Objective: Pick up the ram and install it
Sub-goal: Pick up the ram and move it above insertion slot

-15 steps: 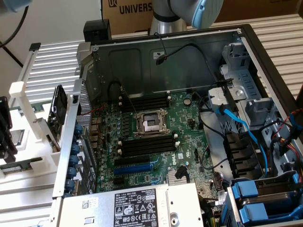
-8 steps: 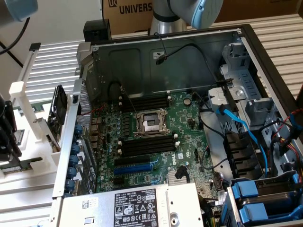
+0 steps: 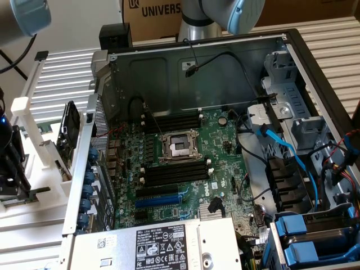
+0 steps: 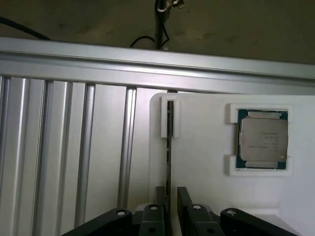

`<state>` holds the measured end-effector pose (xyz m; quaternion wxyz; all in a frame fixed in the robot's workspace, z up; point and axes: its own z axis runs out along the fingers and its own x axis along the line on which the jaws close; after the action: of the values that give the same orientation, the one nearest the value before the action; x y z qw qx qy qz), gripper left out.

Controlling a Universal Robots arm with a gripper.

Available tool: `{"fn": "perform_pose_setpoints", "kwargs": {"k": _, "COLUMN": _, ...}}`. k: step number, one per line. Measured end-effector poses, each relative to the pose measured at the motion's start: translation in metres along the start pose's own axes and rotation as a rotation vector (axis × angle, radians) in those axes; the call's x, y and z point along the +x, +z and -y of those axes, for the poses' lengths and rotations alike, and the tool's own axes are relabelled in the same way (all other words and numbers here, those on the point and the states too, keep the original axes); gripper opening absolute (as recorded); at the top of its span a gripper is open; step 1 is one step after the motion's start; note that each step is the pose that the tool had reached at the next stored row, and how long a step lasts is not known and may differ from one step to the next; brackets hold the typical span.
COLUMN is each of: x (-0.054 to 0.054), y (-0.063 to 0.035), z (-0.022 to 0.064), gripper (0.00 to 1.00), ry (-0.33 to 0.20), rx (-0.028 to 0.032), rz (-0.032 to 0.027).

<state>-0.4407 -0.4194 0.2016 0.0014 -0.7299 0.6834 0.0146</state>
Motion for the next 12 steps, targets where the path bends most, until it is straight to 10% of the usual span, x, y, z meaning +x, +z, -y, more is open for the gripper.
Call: {"fn": "perform_pose_setpoints", "kwargs": {"k": 12, "x": 0.0002, "y": 0.0001, "z": 0.0026, "gripper": 0.24, "ry": -0.003, "rx": -0.0001, "rz": -0.0001}}
